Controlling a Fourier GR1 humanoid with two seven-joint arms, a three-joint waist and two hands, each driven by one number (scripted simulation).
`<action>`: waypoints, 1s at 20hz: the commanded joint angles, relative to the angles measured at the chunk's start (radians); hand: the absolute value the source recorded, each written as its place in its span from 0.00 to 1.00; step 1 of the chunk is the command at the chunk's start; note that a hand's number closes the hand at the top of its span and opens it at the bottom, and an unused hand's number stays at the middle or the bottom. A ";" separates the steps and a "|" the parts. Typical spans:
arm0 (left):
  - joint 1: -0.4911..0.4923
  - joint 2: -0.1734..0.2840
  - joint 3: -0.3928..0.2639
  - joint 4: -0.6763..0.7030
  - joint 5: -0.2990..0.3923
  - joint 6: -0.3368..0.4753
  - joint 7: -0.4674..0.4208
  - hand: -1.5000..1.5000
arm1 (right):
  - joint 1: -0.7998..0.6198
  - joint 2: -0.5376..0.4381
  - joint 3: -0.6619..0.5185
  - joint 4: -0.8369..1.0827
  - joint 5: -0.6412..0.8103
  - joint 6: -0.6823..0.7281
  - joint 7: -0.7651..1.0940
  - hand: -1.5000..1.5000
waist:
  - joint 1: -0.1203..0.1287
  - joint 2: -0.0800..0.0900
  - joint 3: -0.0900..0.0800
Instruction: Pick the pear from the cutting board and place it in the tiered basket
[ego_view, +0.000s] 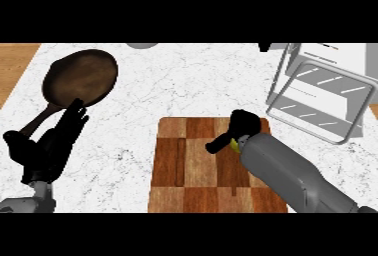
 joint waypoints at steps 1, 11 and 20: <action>0.031 0.005 0.034 0.007 0.004 0.023 -0.007 0.50 | 0.101 -0.312 0.012 0.006 0.053 -0.032 -0.205 1.00 | -0.096 -0.001 0.002; 0.089 0.013 0.075 0.000 0.016 0.035 -0.024 0.50 | 0.175 -0.727 -0.278 -0.119 -0.082 -0.389 -0.786 1.00 | -0.139 -0.010 0.011; 0.110 0.010 0.057 -0.016 0.020 0.001 -0.045 0.50 | 0.299 -0.889 -0.617 -0.165 -0.474 -0.262 -1.284 1.00 | -0.091 0.005 0.004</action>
